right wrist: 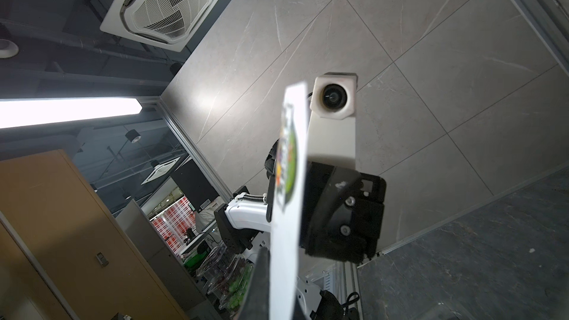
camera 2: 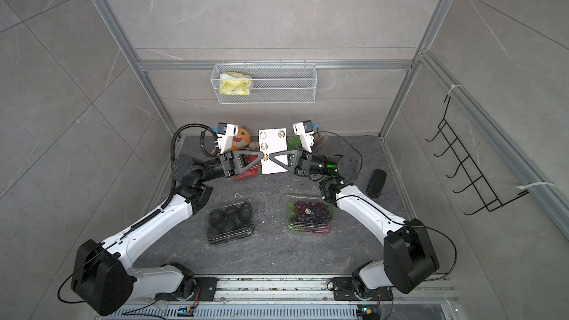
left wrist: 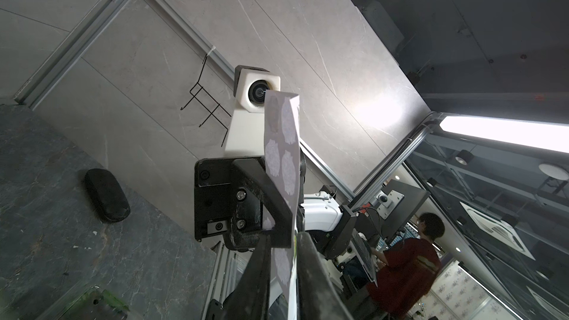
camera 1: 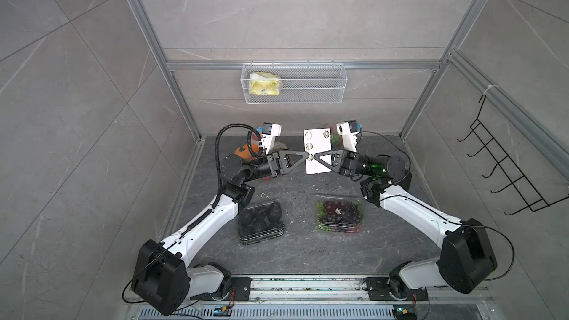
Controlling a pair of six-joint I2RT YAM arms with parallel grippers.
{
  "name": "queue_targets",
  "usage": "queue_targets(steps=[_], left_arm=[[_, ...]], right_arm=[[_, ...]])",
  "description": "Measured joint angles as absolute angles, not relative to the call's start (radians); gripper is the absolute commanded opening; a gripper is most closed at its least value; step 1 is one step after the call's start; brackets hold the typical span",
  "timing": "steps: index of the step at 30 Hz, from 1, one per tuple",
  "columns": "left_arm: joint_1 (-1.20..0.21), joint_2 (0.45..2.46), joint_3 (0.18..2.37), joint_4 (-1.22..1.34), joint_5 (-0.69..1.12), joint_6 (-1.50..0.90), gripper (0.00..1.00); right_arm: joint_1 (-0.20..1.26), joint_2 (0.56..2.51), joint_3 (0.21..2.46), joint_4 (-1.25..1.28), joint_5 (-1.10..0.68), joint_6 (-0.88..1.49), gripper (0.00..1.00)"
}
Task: Label fruit boxes
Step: Adjust the label sticker.
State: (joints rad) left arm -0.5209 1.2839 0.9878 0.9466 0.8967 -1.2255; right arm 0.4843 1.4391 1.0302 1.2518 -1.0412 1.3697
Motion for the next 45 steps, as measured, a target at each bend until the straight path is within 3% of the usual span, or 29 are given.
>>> queue_targets(steps=[3,20,24,45], left_arm=[[-0.521,1.284,1.001,0.954,0.9,-1.235,0.09],[-0.521,1.284,1.002,0.974,0.909,-1.248,0.12],[-0.521,1.285,1.002,0.977,0.919,-1.257,0.0],[-0.531,1.361,1.002,1.111,0.918,-1.341,0.0]], right_arm=[[0.484,1.439,1.043,1.256,-1.041,1.371,0.0],[0.484,1.439,1.048,1.251,-1.041,1.373,0.0],[0.484,1.439,1.048,1.247,-1.041,1.372,0.0],[0.484,1.481,1.054,1.34,-1.033,1.432,0.0]])
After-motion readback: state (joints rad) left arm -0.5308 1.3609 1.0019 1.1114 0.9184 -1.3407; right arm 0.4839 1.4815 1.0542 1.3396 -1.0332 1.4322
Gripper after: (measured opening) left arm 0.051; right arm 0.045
